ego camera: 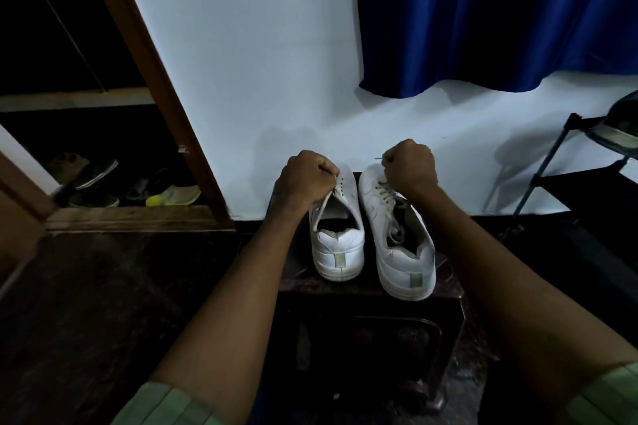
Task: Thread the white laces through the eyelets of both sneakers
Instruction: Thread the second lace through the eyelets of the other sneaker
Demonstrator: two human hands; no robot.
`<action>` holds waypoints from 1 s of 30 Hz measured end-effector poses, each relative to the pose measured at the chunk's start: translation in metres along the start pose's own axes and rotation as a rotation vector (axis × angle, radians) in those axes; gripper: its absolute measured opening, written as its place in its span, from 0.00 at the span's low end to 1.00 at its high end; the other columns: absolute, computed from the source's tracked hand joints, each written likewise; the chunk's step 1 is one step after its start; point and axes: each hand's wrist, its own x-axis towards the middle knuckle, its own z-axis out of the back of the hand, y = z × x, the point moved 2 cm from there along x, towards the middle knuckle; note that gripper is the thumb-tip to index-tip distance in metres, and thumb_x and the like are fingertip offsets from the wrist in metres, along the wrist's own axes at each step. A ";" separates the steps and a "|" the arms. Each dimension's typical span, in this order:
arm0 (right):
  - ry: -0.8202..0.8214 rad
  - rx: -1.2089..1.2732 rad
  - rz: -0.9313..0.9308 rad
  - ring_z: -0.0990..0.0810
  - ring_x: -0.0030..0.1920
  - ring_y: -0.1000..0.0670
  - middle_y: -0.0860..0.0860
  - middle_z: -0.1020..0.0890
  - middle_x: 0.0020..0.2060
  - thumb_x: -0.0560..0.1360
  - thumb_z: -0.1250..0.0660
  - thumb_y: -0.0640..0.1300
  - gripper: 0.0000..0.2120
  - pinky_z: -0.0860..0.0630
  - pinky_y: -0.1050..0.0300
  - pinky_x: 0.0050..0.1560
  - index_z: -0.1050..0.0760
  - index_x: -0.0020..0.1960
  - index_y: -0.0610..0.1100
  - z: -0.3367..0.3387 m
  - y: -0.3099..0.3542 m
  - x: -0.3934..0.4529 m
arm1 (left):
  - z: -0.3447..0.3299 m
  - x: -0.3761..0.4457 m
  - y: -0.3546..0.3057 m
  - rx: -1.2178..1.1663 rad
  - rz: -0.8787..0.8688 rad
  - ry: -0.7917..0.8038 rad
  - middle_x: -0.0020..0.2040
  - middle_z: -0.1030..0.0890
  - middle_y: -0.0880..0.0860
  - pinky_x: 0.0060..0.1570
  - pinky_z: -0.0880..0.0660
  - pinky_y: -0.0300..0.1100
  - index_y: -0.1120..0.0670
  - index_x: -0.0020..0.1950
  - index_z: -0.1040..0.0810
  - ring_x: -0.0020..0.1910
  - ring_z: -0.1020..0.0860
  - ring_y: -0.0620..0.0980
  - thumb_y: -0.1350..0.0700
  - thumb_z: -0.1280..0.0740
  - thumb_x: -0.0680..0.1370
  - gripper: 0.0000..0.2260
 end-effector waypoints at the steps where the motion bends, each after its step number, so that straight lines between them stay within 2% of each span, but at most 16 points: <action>1: -0.015 -0.016 0.018 0.22 0.53 0.38 0.39 0.18 0.41 0.77 0.35 0.34 0.10 0.25 0.51 0.50 0.15 0.48 0.38 0.001 0.001 -0.001 | 0.000 0.001 0.001 0.004 0.003 0.016 0.44 0.13 0.40 0.54 0.18 0.43 0.39 0.38 0.14 0.50 0.15 0.45 0.53 0.31 0.68 0.09; 3: -0.038 0.039 0.040 0.22 0.60 0.39 0.42 0.14 0.46 0.78 0.33 0.36 0.09 0.23 0.52 0.49 0.13 0.51 0.42 0.001 0.004 0.000 | 0.001 0.004 0.003 0.007 0.019 0.068 0.45 0.13 0.42 0.54 0.18 0.43 0.41 0.40 0.13 0.50 0.15 0.46 0.49 0.31 0.66 0.08; 5: 0.016 0.167 0.086 0.17 0.55 0.45 0.45 0.12 0.48 0.76 0.28 0.36 0.08 0.23 0.57 0.50 0.12 0.51 0.44 -0.003 0.010 0.002 | 0.001 0.006 0.005 -0.005 0.058 0.110 0.44 0.13 0.43 0.53 0.18 0.43 0.43 0.40 0.12 0.49 0.15 0.47 0.49 0.30 0.66 0.08; 7: 0.112 0.189 0.123 0.16 0.50 0.50 0.48 0.12 0.46 0.74 0.24 0.37 0.06 0.26 0.61 0.49 0.11 0.49 0.45 -0.008 0.016 0.003 | -0.001 0.007 0.005 -0.003 0.077 0.135 0.43 0.13 0.45 0.52 0.17 0.45 0.45 0.42 0.11 0.47 0.16 0.47 0.49 0.30 0.65 0.10; 9: 0.168 0.136 0.167 0.16 0.51 0.48 0.47 0.12 0.46 0.73 0.24 0.37 0.06 0.24 0.59 0.51 0.11 0.48 0.45 -0.012 0.021 0.002 | -0.004 0.009 0.005 -0.002 0.085 0.163 0.43 0.13 0.47 0.53 0.17 0.49 0.47 0.45 0.12 0.47 0.15 0.48 0.48 0.31 0.64 0.13; 11: 0.219 0.092 0.212 0.16 0.54 0.45 0.46 0.12 0.48 0.73 0.29 0.32 0.11 0.22 0.55 0.55 0.11 0.49 0.44 -0.017 0.026 0.001 | -0.009 0.012 0.010 -0.026 0.111 0.193 0.43 0.13 0.48 0.55 0.17 0.53 0.47 0.46 0.13 0.48 0.15 0.48 0.47 0.29 0.63 0.14; 13: 0.236 0.051 0.228 0.17 0.54 0.43 0.45 0.12 0.49 0.72 0.32 0.31 0.14 0.23 0.55 0.55 0.12 0.50 0.44 -0.018 0.030 -0.002 | -0.014 0.015 0.015 -0.084 0.128 0.211 0.41 0.13 0.48 0.55 0.17 0.54 0.47 0.46 0.13 0.47 0.14 0.49 0.47 0.29 0.61 0.16; 15: 0.221 0.038 0.222 0.18 0.53 0.41 0.44 0.12 0.46 0.70 0.31 0.33 0.13 0.22 0.54 0.55 0.11 0.48 0.44 -0.019 0.032 -0.002 | -0.016 0.014 0.015 -0.146 0.125 0.215 0.39 0.13 0.49 0.54 0.16 0.54 0.47 0.44 0.12 0.46 0.13 0.51 0.48 0.31 0.60 0.15; 18: 0.203 0.051 0.197 0.17 0.49 0.41 0.45 0.13 0.42 0.67 0.30 0.34 0.12 0.19 0.51 0.53 0.12 0.42 0.47 -0.020 0.031 -0.002 | -0.018 0.011 0.012 -0.196 0.113 0.170 0.41 0.14 0.58 0.51 0.17 0.58 0.56 0.45 0.13 0.39 0.16 0.53 0.52 0.33 0.62 0.16; 19: 0.197 0.055 0.187 0.17 0.48 0.41 0.45 0.13 0.41 0.66 0.31 0.34 0.12 0.19 0.50 0.52 0.12 0.41 0.48 -0.021 0.030 -0.002 | -0.019 0.010 0.012 -0.196 0.114 0.161 0.40 0.14 0.57 0.50 0.17 0.57 0.55 0.45 0.13 0.39 0.16 0.52 0.52 0.33 0.62 0.16; 22: 0.197 0.019 0.226 0.17 0.46 0.40 0.44 0.15 0.41 0.66 0.30 0.36 0.09 0.18 0.49 0.48 0.14 0.39 0.47 -0.022 0.032 -0.003 | -0.016 0.002 0.012 -0.158 0.113 0.122 0.39 0.13 0.42 0.52 0.16 0.49 0.34 0.41 0.14 0.45 0.14 0.47 0.46 0.32 0.64 0.11; 24: 0.202 -0.040 0.272 0.18 0.46 0.37 0.42 0.17 0.41 0.67 0.30 0.37 0.07 0.21 0.51 0.44 0.16 0.40 0.46 -0.022 0.036 -0.005 | -0.013 -0.001 0.012 -0.118 0.076 0.066 0.42 0.14 0.39 0.54 0.17 0.46 0.26 0.40 0.18 0.48 0.15 0.46 0.45 0.33 0.65 0.11; 27: 0.196 -0.140 0.341 0.20 0.47 0.35 0.42 0.21 0.42 0.69 0.32 0.36 0.07 0.29 0.53 0.41 0.17 0.43 0.44 -0.021 0.039 -0.006 | -0.013 -0.002 0.010 -0.088 0.056 0.014 0.45 0.13 0.40 0.54 0.18 0.46 0.28 0.44 0.17 0.50 0.15 0.47 0.44 0.33 0.66 0.12; 30: 0.167 -0.221 0.405 0.20 0.50 0.35 0.41 0.18 0.49 0.71 0.33 0.35 0.12 0.27 0.52 0.44 0.15 0.50 0.44 -0.020 0.043 -0.007 | -0.013 -0.003 0.010 -0.067 0.040 -0.024 0.47 0.13 0.41 0.54 0.18 0.46 0.34 0.47 0.14 0.50 0.15 0.47 0.44 0.31 0.68 0.11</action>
